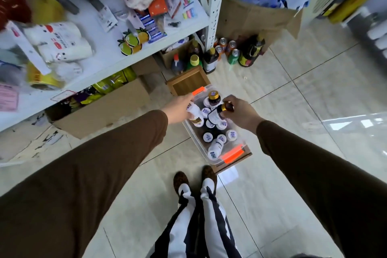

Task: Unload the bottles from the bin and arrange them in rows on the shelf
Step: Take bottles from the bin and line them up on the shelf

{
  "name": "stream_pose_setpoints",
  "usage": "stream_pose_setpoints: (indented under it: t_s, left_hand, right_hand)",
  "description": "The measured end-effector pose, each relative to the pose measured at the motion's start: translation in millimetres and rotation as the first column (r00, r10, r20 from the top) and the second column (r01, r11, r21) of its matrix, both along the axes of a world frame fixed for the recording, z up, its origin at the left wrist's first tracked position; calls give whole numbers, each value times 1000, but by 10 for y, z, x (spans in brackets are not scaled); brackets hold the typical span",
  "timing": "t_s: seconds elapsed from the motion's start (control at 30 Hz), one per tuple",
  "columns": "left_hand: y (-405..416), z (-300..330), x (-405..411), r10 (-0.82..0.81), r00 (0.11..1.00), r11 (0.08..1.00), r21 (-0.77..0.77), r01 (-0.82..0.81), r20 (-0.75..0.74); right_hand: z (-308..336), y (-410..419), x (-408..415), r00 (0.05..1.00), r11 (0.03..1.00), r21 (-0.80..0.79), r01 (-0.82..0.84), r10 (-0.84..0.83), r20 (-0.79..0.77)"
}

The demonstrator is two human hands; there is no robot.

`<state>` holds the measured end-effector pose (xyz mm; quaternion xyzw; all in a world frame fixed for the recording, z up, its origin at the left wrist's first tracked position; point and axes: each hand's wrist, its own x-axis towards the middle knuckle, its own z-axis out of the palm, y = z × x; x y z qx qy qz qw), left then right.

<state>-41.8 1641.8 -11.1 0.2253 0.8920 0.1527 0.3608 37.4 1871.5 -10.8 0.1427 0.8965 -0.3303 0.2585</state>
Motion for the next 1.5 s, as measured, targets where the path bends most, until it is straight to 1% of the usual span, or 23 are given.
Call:
stream_pose_setpoints:
  t_s: [0.1,0.2,0.3,0.43,0.53,0.67,0.73,0.8,0.93,1.2,1.3,1.5]
  left_hand:
    - [-138,677,-248,91,992,995,41,-88,-82]
    - [-290,1386,-487,208,972,967,171,-187,-110]
    - [-496,2106,-651,298,943,929,272,-251,-150]
    - [-833,2909,-759,408,880,877,374,-302,-245]
    - [-1134,3407,-738,502,834,802,484,-351,-228]
    - [-1602,3953,-583,593,773,716,587,-377,-227]
    - [-1876,4163,-500,633,718,706,597,-381,-289]
    - [-2204,4332,-422,667,669,688,615,-386,-327]
    - [-2966,4555,-268,725,614,642,628,-440,-312]
    - [-4646,4818,-7,762,563,612,640,-464,-320]
    - [-5226,4893,60,770,555,603,645,-470,-316]
    - [-6203,5020,45,802,496,574,659,-485,-334]
  right_hand:
    - [685,-39,-343,990,999,-22,23,-26,-138]
    - [1430,-153,-661,957,1000,-3,-22,20,-290]
    - [2152,-306,-908,910,999,-4,-38,33,-414]
    - [3012,-569,-1130,843,992,-37,-124,85,-532]
    - [3533,-839,-1252,792,977,-55,-206,133,-595]
    - [4075,-1378,-1396,707,959,-11,-284,202,-678]
    - [4303,-1720,-1428,689,952,-27,-304,200,-697]
    - [4492,-2105,-1449,666,936,-16,-352,239,-707]
    - [4727,-2915,-1488,634,897,-23,-442,294,-715]
    - [4964,-4660,-1409,526,840,53,-539,385,-758]
    - [5032,-5286,-1393,498,820,57,-570,400,-769]
    - [5146,-6352,-1586,450,779,91,-620,449,-772]
